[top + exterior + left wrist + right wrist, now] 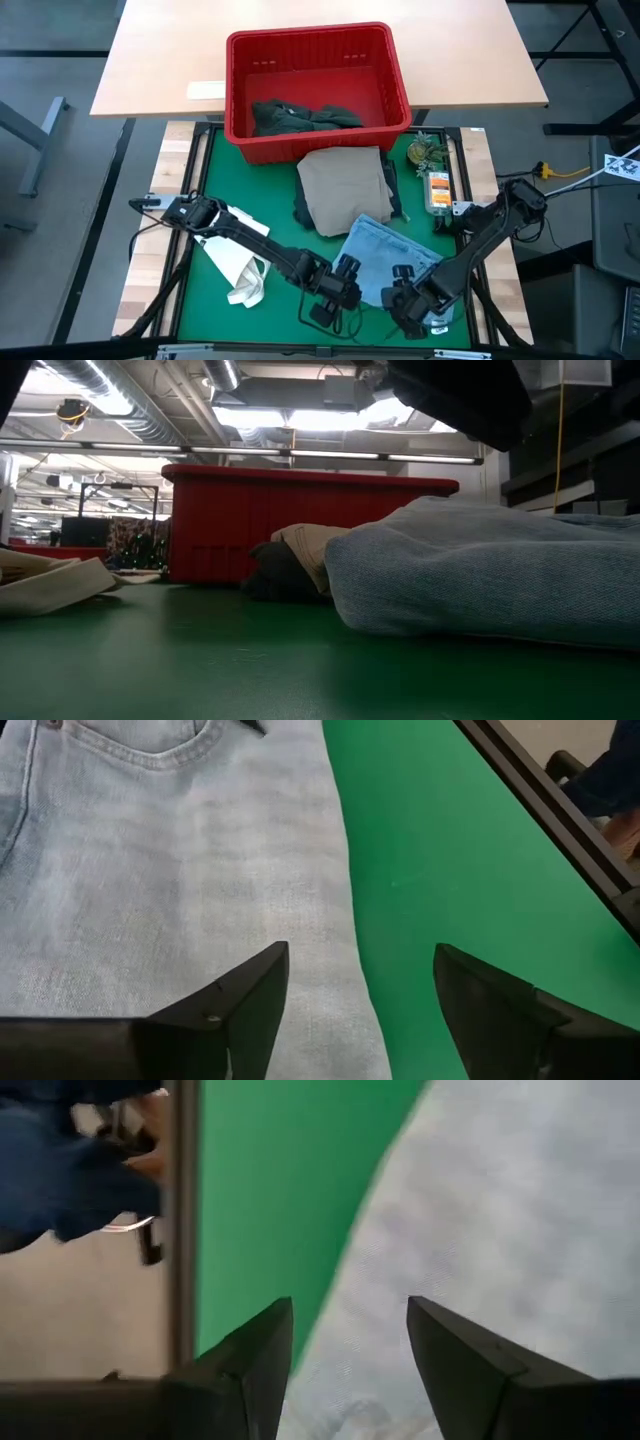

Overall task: Fold laundry
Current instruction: Stack the blue pants on the brown shorts

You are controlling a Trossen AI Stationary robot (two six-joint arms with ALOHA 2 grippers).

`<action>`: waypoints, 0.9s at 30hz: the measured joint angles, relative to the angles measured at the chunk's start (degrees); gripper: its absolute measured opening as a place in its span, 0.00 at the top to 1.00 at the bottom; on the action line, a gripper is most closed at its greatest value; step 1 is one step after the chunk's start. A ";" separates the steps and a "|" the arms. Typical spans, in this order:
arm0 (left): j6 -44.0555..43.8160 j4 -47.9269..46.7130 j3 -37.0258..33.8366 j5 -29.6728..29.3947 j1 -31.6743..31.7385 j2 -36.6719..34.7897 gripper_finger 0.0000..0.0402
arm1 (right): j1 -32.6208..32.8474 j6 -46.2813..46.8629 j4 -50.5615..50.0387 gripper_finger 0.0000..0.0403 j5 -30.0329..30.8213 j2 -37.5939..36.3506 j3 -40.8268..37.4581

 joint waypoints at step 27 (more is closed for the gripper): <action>0.07 -0.55 -2.96 -2.09 -0.53 -0.04 0.36 | 8.50 6.48 -0.28 0.50 -15.76 3.62 0.08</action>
